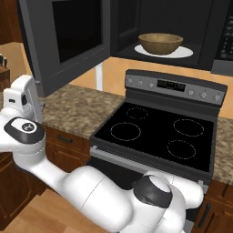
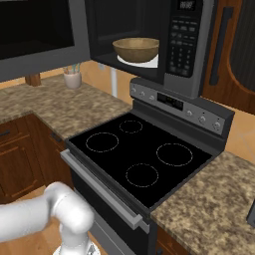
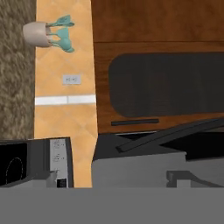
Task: Pick the mushroom from the sink and place it in the bowl. Then pick the bowl and place it in the microwave. Then close the microwave door and press the start button.
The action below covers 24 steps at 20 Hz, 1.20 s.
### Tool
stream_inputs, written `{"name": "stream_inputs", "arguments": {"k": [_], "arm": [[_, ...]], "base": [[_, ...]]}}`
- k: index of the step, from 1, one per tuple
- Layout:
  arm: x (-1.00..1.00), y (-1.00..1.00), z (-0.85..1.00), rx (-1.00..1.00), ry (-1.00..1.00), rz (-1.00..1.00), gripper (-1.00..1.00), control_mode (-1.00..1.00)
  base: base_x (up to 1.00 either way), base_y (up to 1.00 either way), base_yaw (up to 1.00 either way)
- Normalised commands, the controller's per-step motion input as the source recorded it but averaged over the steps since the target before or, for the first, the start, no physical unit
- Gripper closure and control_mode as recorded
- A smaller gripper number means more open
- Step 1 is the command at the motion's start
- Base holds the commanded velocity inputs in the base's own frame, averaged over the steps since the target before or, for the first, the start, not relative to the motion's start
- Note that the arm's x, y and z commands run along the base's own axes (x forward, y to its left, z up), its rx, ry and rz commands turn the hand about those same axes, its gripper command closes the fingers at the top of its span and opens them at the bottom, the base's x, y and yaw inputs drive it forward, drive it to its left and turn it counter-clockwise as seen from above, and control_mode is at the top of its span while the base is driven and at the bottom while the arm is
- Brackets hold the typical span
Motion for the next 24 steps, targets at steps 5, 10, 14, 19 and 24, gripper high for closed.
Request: {"name": "stream_inputs", "arguments": {"k": [5, 10, 14, 19, 24], "arm": [[-0.25, 0.49, 0.00, 0.00, -0.07, 0.00, -1.00, -1.00], [0.36, 0.19, -0.03, 0.00, -0.02, 0.00, -1.00, -1.00], [0.83, 0.14, -0.32, 0.00, 0.00, 0.00, -1.00, -1.00], [0.88, 0.13, -0.21, 0.00, 0.00, 0.00, -1.00, -1.00], [0.10, -0.55, 0.08, 0.00, -0.01, -0.02, -1.00, -1.00]], "base": [[0.00, 0.00, 0.00], [0.00, 0.00, 0.00], [0.00, 0.00, 0.00], [0.00, 0.00, 0.00], [0.00, 0.00, 0.00]]}}
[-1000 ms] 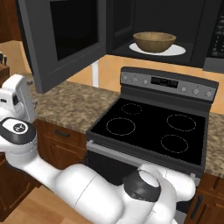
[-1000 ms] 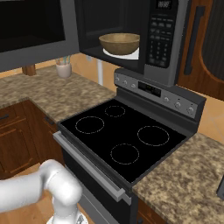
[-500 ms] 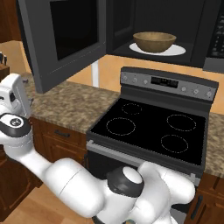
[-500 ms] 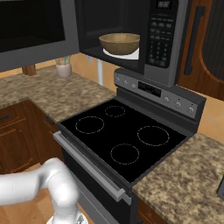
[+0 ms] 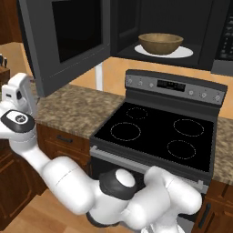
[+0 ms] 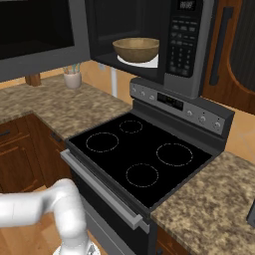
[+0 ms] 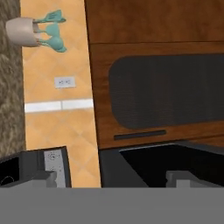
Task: Pick the mushroom from the sink and place it in the bowl. Then pick the bowl and place it in the microwave. Then close the microwave door and press the start button.
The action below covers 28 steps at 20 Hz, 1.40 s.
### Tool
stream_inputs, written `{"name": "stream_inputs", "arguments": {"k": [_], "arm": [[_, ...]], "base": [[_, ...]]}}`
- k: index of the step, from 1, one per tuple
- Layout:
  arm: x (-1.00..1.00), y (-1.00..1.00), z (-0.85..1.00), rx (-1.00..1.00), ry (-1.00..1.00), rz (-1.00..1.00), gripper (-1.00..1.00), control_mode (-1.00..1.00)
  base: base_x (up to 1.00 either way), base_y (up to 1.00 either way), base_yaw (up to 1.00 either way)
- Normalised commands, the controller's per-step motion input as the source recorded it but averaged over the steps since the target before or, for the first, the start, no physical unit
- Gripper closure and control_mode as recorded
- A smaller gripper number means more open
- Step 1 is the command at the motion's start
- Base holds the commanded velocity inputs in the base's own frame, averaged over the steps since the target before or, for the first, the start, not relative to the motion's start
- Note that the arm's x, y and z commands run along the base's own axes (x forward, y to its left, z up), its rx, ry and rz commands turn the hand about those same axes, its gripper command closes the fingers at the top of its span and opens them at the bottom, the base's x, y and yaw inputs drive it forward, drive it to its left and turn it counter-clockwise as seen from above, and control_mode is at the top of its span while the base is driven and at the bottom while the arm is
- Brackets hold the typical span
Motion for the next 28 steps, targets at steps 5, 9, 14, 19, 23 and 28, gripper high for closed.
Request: {"name": "stream_inputs", "arguments": {"k": [5, 9, 14, 19, 23, 28], "arm": [[-0.10, -0.72, 0.17, 0.00, -0.10, -0.05, -1.00, -1.00], [-0.16, -0.86, 0.22, 0.00, -0.12, -0.03, -1.00, -1.00], [-0.38, -0.97, 0.27, 0.00, -0.17, -0.01, -1.00, -1.00], [-0.38, -1.00, 0.29, 0.03, -0.11, -0.02, -1.00, -1.00], [-0.23, -1.00, 0.25, 0.06, -0.01, -0.01, -1.00, -1.00], [-0.10, -1.00, 0.29, 0.10, 0.00, 0.00, -1.00, -1.00]], "base": [[0.00, 0.00, 0.00], [0.00, 0.00, 0.00], [0.00, 0.00, 0.00], [0.00, 0.00, 0.00], [0.00, 0.00, 0.00], [0.00, 0.00, 0.00]]}}
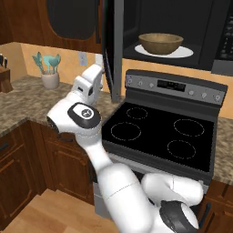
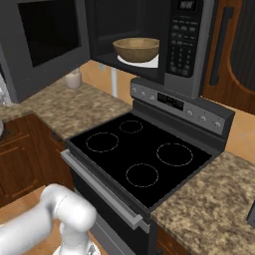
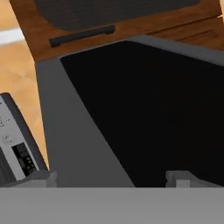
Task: Pick the mushroom from the sink and place it in the bowl. Then pick the bowl and place it in the microwave. Then close the microwave door and press the start button.
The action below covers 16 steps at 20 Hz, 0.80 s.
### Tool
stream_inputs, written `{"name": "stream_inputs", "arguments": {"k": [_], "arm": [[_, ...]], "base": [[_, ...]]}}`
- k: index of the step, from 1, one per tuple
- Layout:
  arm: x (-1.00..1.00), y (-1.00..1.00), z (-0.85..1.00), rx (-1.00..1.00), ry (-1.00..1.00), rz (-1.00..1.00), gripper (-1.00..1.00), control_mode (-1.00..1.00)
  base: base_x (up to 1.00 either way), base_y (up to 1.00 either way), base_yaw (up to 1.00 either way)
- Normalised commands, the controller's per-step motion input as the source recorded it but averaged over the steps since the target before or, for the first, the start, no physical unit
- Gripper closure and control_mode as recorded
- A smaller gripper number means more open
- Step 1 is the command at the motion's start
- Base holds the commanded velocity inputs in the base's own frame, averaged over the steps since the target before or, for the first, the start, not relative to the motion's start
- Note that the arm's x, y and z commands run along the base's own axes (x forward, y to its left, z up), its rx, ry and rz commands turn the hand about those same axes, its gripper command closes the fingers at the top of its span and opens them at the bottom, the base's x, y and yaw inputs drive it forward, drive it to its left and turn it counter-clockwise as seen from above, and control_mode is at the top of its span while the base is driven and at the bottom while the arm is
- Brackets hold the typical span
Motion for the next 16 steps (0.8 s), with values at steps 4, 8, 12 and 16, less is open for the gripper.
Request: {"name": "stream_inputs", "arguments": {"k": [4, 8, 12, 16], "arm": [[0.00, -1.00, 0.32, 0.10, 0.00, 0.00, -1.00, -1.00], [0.00, -1.00, 0.27, 0.12, 0.00, 0.00, -1.00, -1.00], [0.17, -0.84, 0.07, 0.09, 0.00, 0.00, -1.00, -1.00], [0.43, -0.61, 0.00, 0.06, 0.00, 0.00, -1.00, -1.00]], "base": [[0.00, 0.00, 0.00], [0.00, 0.00, 0.00], [0.00, 0.00, 0.00], [0.00, 0.00, 0.00]]}}
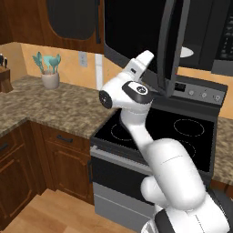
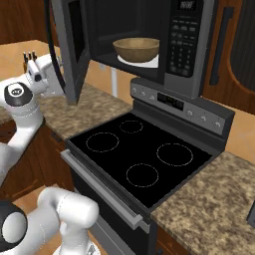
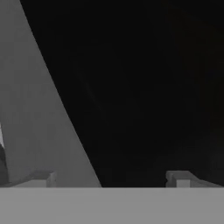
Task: Pick the mushroom from the sink and place it in the bowl. Then pick the bowl and place it in the microwave. Then close the microwave door and press the start button.
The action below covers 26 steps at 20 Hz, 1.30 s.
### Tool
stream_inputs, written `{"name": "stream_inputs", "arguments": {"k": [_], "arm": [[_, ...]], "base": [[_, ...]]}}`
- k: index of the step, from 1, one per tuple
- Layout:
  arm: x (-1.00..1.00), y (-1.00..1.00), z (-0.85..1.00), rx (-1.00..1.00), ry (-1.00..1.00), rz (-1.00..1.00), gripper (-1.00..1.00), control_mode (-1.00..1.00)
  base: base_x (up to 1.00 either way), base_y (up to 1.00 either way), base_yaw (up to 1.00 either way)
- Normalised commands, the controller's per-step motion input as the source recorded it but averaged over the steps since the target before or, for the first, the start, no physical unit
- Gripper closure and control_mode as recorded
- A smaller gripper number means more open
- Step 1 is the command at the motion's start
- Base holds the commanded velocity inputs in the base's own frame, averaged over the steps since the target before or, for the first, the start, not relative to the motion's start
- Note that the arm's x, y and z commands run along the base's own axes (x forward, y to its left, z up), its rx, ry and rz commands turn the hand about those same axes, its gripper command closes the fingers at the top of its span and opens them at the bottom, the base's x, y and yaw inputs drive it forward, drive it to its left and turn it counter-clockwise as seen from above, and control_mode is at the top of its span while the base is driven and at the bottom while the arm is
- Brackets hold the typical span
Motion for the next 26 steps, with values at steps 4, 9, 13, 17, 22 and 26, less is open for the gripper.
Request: {"name": "stream_inputs", "arguments": {"k": [4, 9, 13, 17, 22, 26], "arm": [[0.55, -0.61, 0.08, 0.07, 0.00, 0.00, -1.00, -1.00], [0.43, -0.61, 0.19, 0.09, 0.00, 0.00, -1.00, -1.00], [0.38, -0.58, 0.17, 0.09, 0.02, 0.00, -1.00, -1.00], [0.47, -0.57, 0.04, 0.07, 0.05, 0.00, -1.00, -1.00], [0.45, -0.54, 0.05, 0.05, 0.03, 0.00, -1.00, -1.00], [0.52, -0.42, 0.01, 0.02, 0.03, 0.00, -1.00, -1.00]], "base": [[0.00, 0.00, 0.00], [0.00, 0.00, 0.00], [0.00, 0.00, 0.00], [0.00, 0.00, 0.00], [0.00, 0.00, 0.00], [0.00, 0.00, 0.00]]}}
